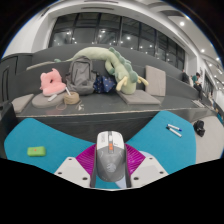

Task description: Arrange mouse

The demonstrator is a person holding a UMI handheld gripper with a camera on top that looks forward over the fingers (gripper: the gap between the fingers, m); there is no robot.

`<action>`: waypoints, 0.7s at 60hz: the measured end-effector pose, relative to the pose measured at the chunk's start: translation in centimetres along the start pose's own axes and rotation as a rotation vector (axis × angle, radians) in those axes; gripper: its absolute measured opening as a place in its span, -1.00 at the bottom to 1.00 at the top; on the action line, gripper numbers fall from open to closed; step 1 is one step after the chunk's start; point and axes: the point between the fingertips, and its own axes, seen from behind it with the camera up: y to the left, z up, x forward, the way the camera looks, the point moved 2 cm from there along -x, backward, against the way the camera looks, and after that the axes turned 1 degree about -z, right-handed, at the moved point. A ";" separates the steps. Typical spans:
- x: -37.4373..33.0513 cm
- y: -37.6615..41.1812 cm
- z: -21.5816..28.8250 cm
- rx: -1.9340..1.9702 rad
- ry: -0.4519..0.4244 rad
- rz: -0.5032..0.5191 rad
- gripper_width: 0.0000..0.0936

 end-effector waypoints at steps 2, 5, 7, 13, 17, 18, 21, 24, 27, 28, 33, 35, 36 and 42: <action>1.0 -2.0 -0.4 -0.011 0.011 -0.009 -0.15; 2.4 -5.1 -1.9 -0.014 0.033 -0.028 -0.16; 3.4 -6.8 -3.1 -0.022 0.056 -0.035 -0.15; 5.1 -10.1 -7.5 -0.025 0.131 -0.017 -0.15; 6.0 -10.6 -10.5 -0.026 0.182 0.017 -0.15; 6.1 -10.6 -11.2 -0.024 0.191 0.027 -0.15; 6.6 -10.7 -12.9 -0.017 0.212 0.037 -0.15; 6.9 -10.8 -13.9 -0.011 0.220 0.048 -0.13; 7.0 -10.8 -13.6 -0.006 0.198 0.054 -0.04; 7.0 -10.8 -13.8 -0.004 0.205 0.055 0.05; 6.9 -11.3 -13.9 0.008 0.230 0.034 0.58; 6.5 -11.3 -13.7 0.013 0.233 0.030 0.88; 6.3 -11.4 -13.5 0.016 0.230 0.028 0.85; 3.1 -11.3 -11.1 0.036 0.208 0.030 0.81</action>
